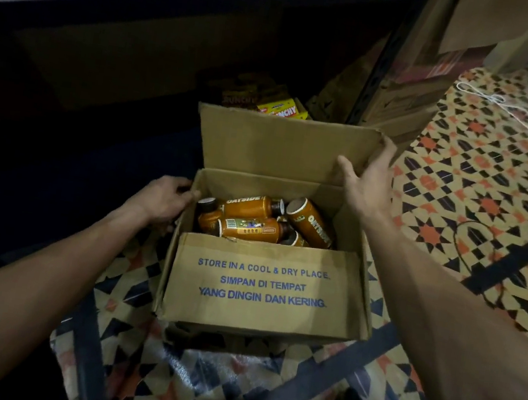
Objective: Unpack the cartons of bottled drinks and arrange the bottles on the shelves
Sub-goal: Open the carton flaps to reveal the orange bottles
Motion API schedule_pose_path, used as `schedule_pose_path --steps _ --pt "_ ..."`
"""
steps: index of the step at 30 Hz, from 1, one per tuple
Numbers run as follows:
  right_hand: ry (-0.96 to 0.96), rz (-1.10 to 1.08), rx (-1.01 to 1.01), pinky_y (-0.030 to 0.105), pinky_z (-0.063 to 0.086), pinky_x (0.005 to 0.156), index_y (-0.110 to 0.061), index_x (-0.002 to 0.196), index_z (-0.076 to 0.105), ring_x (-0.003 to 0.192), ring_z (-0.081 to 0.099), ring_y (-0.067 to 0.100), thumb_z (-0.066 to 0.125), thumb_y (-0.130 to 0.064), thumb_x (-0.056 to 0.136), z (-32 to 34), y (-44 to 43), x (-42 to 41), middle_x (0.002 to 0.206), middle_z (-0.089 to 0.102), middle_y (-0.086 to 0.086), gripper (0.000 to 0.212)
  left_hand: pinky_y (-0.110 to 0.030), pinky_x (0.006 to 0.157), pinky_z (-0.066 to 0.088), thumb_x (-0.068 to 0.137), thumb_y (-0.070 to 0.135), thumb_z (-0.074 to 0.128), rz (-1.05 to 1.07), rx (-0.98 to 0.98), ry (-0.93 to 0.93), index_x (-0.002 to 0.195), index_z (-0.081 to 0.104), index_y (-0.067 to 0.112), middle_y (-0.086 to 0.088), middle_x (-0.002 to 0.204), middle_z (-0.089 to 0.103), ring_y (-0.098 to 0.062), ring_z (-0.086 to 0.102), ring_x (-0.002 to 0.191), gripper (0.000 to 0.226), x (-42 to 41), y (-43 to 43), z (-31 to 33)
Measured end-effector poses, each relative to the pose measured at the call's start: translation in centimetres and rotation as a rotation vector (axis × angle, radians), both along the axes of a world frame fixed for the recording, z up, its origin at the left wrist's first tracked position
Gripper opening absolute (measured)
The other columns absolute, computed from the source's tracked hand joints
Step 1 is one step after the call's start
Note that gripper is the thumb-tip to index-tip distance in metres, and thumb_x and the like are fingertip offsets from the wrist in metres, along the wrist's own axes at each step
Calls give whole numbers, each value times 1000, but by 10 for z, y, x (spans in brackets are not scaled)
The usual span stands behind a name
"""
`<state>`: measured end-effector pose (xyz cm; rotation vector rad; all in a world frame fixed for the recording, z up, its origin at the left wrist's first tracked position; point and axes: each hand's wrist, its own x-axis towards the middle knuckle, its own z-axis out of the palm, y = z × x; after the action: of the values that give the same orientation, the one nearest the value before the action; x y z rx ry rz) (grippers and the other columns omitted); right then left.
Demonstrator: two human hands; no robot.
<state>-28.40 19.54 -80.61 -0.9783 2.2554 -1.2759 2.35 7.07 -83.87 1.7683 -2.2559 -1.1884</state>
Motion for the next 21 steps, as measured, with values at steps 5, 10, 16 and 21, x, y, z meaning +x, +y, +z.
schedule_pose_path --steps 5,10,16,21 --pt "215 71 228 55 40 108 -35 161 -4 128 51 39 57 -30 102 -23 -21 -6 144 44 24 85 -25 53 51 103 32 47 -24 -71 -17 103 66 21 -5 77 72 -17 71 65 22 -10 1 -3" --pt "262 126 482 53 40 112 -26 151 39 136 42 41 47 -44 104 -42 -22 -20 153 30 19 51 -35 69 58 103 31 47 -43 -50 -17 99 68 23 -5 82 72 -18 71 73 22 -21 -6 2" --pt "415 186 614 55 34 115 -17 144 48 139 38 38 38 -48 106 -44 1 -18 153 33 20 50 -34 74 56 103 30 47 -63 -48 -41 112 66 21 -4 92 70 -15 68 82 23 -28 -10 6" --pt "680 305 626 54 21 122 -14 149 43 150 23 39 53 -42 101 -36 27 -7 161 26 21 57 -41 93 52 98 33 57 -146 -300 -115 137 51 21 -7 127 59 -23 59 111 41 -27 10 -6"
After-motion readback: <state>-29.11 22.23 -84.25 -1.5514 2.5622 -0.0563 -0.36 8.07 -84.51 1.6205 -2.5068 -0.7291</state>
